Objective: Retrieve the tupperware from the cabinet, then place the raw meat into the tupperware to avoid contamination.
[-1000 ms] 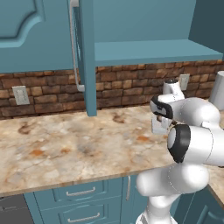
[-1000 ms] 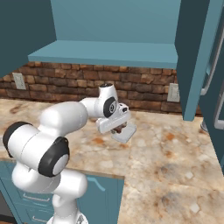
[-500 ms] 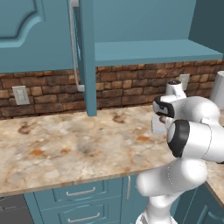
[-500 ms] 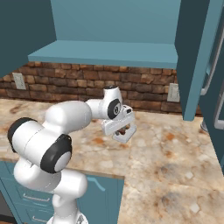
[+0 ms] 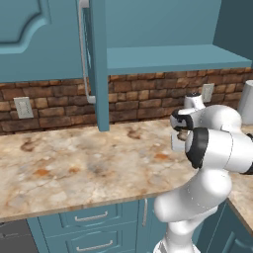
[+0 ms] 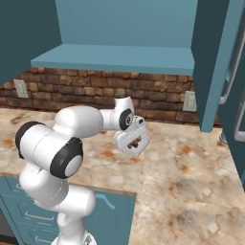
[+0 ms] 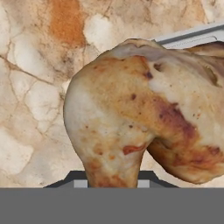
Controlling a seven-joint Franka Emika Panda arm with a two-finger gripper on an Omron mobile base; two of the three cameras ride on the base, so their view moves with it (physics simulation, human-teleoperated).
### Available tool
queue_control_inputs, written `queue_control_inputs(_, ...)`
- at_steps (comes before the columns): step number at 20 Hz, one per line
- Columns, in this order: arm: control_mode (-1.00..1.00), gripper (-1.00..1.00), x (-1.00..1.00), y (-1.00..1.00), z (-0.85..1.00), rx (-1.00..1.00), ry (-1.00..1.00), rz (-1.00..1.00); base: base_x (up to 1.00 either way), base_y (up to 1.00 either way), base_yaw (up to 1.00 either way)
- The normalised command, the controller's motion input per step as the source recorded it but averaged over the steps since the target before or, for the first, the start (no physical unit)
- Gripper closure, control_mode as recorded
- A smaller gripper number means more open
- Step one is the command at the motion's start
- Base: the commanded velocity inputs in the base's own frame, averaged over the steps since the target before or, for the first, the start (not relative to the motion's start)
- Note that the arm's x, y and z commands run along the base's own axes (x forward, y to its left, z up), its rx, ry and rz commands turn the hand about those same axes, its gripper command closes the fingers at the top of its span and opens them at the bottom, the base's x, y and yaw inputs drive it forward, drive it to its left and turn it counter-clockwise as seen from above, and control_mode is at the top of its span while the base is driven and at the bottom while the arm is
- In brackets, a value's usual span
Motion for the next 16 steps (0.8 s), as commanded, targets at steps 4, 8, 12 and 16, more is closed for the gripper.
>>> queue_control_inputs(4,-1.0,1.0,0.13,-0.14,-0.12,-0.02,0.03,0.11,0.0,0.0,0.0)
queue_control_inputs(8,-1.0,1.0,0.11,-0.09,-0.08,-0.02,0.03,0.09,0.0,0.0,0.0)
queue_control_inputs(12,-1.0,1.0,0.04,-0.06,-0.05,-0.02,0.0,0.06,0.0,0.0,0.0)
queue_control_inputs(16,-1.0,1.0,0.03,-0.01,-0.04,-0.02,0.0,0.02,0.0,0.0,0.0)
